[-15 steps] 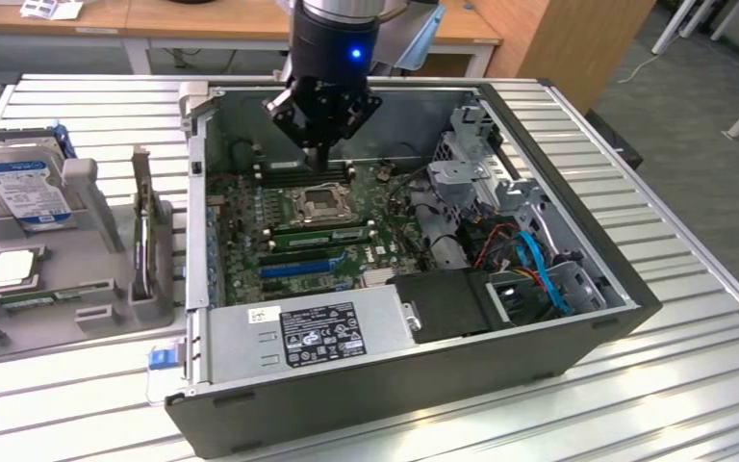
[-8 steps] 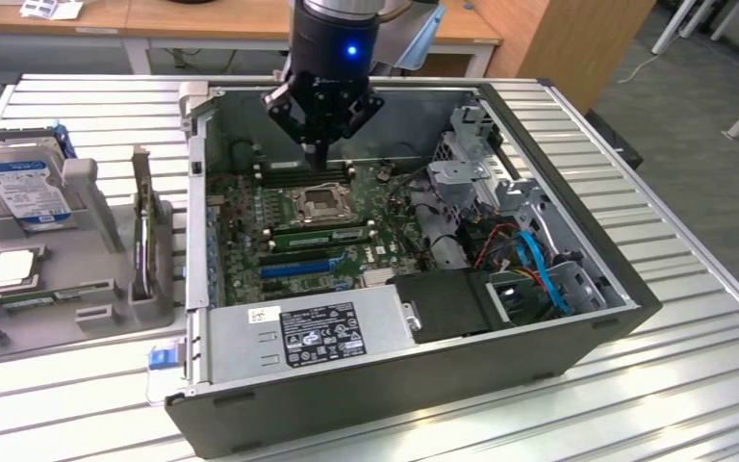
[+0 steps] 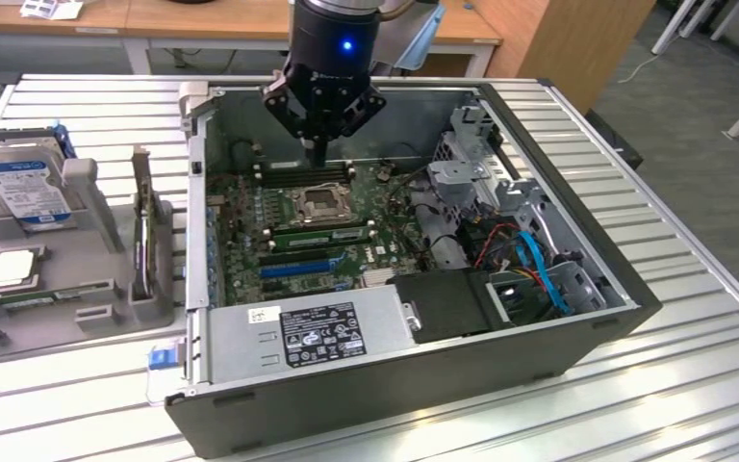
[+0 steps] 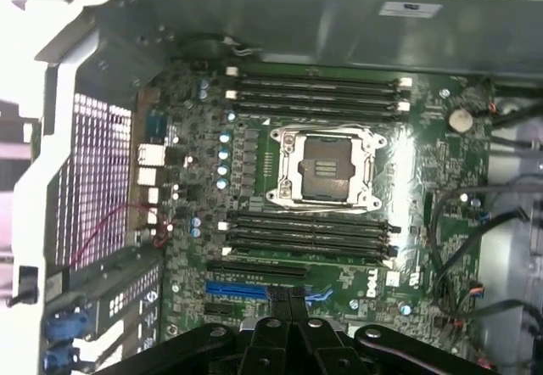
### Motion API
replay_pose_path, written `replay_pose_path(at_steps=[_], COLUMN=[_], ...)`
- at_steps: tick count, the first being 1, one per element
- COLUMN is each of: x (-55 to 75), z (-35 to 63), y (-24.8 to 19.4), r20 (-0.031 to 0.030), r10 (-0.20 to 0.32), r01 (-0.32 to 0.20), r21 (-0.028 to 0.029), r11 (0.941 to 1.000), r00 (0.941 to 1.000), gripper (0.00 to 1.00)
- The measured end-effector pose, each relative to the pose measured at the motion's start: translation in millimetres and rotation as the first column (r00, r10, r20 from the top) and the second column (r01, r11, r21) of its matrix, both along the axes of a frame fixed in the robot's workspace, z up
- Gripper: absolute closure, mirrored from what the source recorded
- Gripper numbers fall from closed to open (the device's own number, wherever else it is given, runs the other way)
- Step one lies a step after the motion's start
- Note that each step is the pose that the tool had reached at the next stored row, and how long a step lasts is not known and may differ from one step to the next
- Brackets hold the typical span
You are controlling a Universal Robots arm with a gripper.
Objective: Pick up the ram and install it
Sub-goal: 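Press down the ram until it locks into place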
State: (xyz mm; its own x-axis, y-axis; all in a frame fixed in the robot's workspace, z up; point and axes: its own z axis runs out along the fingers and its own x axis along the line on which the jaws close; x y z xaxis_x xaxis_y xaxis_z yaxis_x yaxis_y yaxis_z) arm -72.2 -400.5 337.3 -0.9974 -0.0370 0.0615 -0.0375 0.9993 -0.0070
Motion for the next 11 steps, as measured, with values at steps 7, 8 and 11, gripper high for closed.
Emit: replay_pose_path(at_steps=[7, 8, 11], x=[0.0, 0.0, 0.0], z=[0.0, 0.0, 0.0], y=[0.0, 0.0, -0.1], r20=[0.0000, 0.0000, 0.0000], r10=[-0.069, -0.069, -0.069], r01=[0.069, 0.069, 0.069], r21=[-0.0007, -0.0007, -0.0007], r11=[0.9976, 0.9976, 0.9976], r00=[0.9976, 0.9976, 0.9976], gripper=[0.89, 0.89, 0.89])
